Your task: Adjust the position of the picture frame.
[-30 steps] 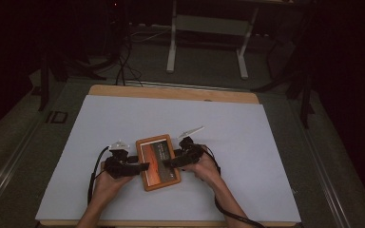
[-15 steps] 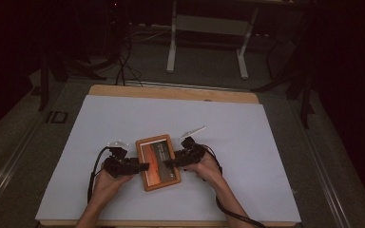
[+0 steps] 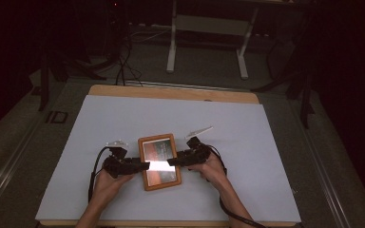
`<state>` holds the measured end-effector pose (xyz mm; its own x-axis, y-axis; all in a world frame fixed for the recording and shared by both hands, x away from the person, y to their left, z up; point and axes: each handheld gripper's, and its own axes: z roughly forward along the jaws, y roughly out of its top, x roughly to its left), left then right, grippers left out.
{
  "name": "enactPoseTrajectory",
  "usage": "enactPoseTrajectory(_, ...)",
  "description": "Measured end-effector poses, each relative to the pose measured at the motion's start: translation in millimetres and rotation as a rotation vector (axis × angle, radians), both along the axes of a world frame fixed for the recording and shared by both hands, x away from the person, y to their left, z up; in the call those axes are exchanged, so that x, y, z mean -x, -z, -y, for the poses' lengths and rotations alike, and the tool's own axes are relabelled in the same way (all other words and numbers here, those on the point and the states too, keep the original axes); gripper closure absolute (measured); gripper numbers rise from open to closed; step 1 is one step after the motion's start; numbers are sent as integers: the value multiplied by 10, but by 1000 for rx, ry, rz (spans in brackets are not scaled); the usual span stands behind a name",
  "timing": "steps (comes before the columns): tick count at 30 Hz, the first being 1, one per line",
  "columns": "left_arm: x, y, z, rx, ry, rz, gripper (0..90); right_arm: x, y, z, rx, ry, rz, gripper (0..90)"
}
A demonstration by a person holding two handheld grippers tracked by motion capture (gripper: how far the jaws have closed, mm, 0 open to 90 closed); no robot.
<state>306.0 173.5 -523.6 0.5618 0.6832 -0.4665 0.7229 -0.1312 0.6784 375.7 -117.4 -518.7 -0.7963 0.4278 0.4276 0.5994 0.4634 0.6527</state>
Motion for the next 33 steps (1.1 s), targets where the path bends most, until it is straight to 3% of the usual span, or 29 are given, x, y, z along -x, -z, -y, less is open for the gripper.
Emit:
enactPoseTrajectory(5, 27, -68, 6, 18, 12, 24, 579, 75, -57, 119, -47, 23, 4, 567)
enactPoseTrajectory(9, 56, -121, -4, 61, 20, 33, 632, 156, -112, 212, -83, 42, 6, 623)
enactPoseTrajectory(16, 96, -205, 33, 85, 43, 46, 681, 304, -225, 309, -92, 71, 32, 666)
enactPoseTrajectory(18, 87, -202, 40, 113, 53, 29, 687, 324, -234, 347, -103, 80, 22, 670)
enactPoseTrajectory(27, 50, -187, 193, 123, 74, 15, 687, 404, -219, 509, -118, 128, 2, 671)
enactPoseTrajectory(33, -22, -131, 242, 157, 77, 1, 686, 444, -191, 602, -122, 168, -14, 673)
